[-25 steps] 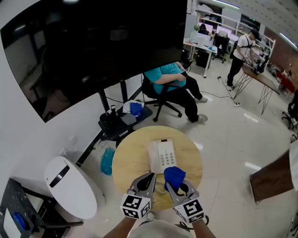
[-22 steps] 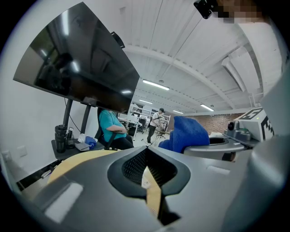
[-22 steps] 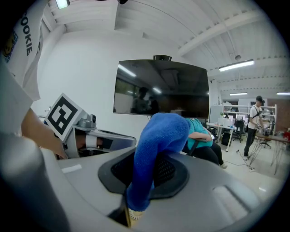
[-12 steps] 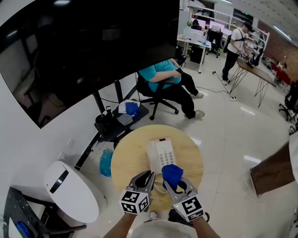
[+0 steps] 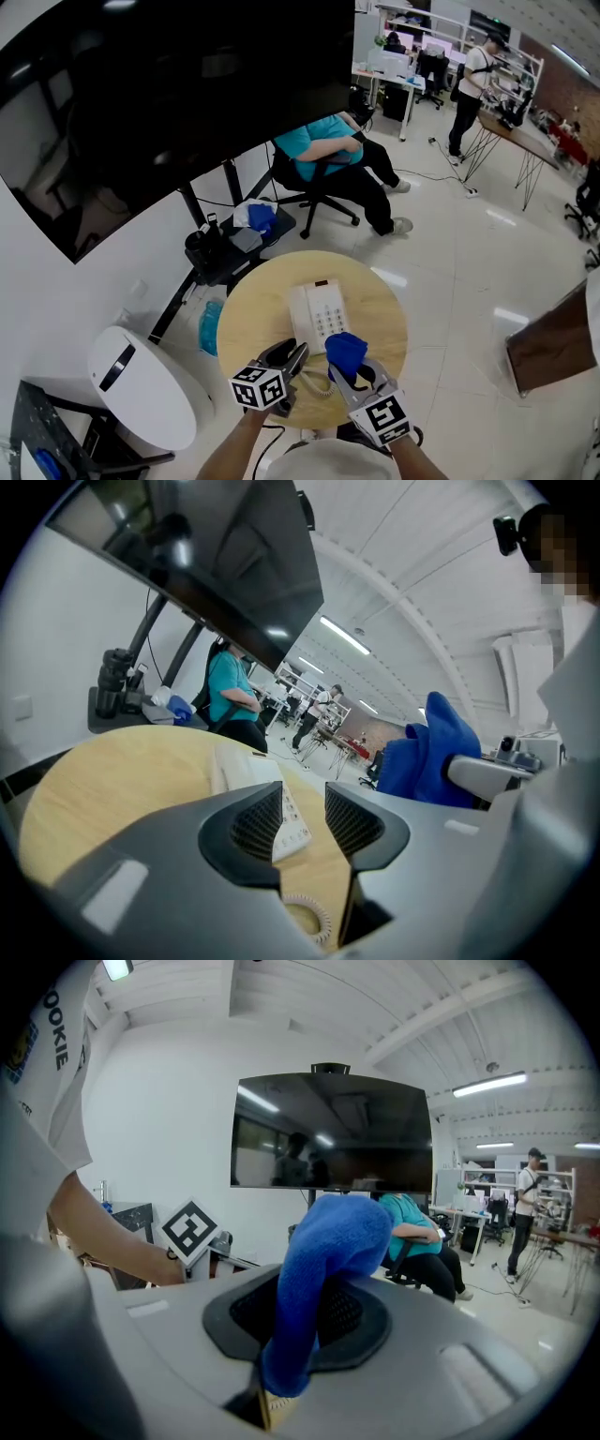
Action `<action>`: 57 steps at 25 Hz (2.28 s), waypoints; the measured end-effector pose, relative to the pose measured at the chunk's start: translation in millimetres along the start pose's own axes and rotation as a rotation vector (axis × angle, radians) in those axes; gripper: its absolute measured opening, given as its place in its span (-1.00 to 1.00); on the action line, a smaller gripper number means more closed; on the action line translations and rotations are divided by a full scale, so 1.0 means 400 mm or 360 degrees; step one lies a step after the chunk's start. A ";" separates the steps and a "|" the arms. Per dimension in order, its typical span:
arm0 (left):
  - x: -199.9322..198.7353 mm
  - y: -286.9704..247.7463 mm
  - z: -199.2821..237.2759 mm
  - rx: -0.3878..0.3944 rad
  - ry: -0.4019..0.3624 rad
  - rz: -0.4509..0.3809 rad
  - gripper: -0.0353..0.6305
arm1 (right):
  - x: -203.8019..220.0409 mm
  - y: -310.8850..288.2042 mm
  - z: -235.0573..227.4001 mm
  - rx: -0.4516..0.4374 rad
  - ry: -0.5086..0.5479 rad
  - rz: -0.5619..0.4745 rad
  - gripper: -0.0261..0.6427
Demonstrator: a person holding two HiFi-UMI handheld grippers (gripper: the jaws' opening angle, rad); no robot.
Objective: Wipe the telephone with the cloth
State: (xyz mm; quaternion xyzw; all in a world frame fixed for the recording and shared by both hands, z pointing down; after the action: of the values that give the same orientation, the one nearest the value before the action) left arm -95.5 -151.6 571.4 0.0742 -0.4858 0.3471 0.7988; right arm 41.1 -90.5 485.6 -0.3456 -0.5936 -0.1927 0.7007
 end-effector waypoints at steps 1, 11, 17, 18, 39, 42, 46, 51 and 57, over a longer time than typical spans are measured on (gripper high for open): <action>0.002 -0.014 0.014 0.0019 0.0033 0.0018 -0.46 | 0.000 -0.003 -0.008 -0.0006 -0.0002 0.0005 -0.74; 0.047 -0.113 0.173 0.0078 0.0341 0.0128 -0.21 | 0.029 -0.017 -0.072 -0.0009 -0.0022 0.0080 -0.74; 0.071 -0.154 0.219 0.0176 0.0457 0.0203 -0.21 | 0.057 -0.032 -0.087 -0.0021 -0.0053 0.0144 -0.74; 0.077 -0.158 0.222 0.0190 0.0463 0.0223 -0.21 | 0.063 -0.032 -0.089 -0.0022 -0.0057 0.0159 -0.74; 0.071 -0.208 0.229 0.0441 0.0686 0.0336 -0.64 | 0.080 -0.046 -0.123 0.0000 -0.0070 0.0193 -0.74; 0.058 -0.196 0.216 0.0448 0.0686 0.0308 -0.65 | 0.071 -0.046 -0.122 0.0001 -0.0064 0.0169 -0.74; 0.032 -0.174 0.184 0.0480 0.0672 0.0245 -0.65 | 0.048 -0.055 -0.120 -0.0006 -0.0034 0.0125 -0.74; -0.020 -0.142 0.111 0.0525 0.0523 0.0181 -0.65 | -0.003 -0.060 -0.113 -0.0007 0.0015 0.0029 -0.74; -0.070 -0.093 0.024 0.0617 0.0464 0.0092 -0.65 | -0.080 -0.075 -0.105 -0.0033 0.0060 -0.0085 -0.74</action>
State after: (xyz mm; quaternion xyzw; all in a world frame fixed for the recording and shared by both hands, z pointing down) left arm -87.2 -197.2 561.5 0.1613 -0.2917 0.4636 0.8210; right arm 43.0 -145.6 460.0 -0.3332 -0.5874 -0.2241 0.7027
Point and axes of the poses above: the fingertips, and each gripper's own axes: y backward along the fingers, z to its left, x out of its underside, the point moved 5 cm from there along y, backward along the fingers, and after that the axes turned 3 degrees about -z, right-handed, at the moved point
